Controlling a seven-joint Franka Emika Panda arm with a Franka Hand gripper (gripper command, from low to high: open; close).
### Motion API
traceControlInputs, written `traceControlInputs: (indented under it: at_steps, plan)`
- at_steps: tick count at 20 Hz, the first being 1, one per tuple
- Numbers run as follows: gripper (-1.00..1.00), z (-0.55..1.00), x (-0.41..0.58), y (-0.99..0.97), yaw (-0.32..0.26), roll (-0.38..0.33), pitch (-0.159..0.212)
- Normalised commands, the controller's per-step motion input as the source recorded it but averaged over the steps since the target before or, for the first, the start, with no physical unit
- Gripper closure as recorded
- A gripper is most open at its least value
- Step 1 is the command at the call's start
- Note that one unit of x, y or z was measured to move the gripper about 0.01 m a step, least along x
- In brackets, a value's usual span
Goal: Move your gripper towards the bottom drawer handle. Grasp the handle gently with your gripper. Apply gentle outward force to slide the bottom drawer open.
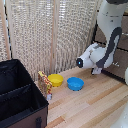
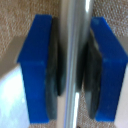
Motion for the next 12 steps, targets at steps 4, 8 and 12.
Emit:
traceControlInputs:
  at_steps: [4,8,12]
  plan:
    - [1.00,-0.12,0.099,0.97,0.000,0.000,0.003]
    - [1.00,-0.05,0.319,0.89,-0.046,0.028,0.048]
    - [1.00,0.00,0.302,0.87,-0.064,0.028,0.054]
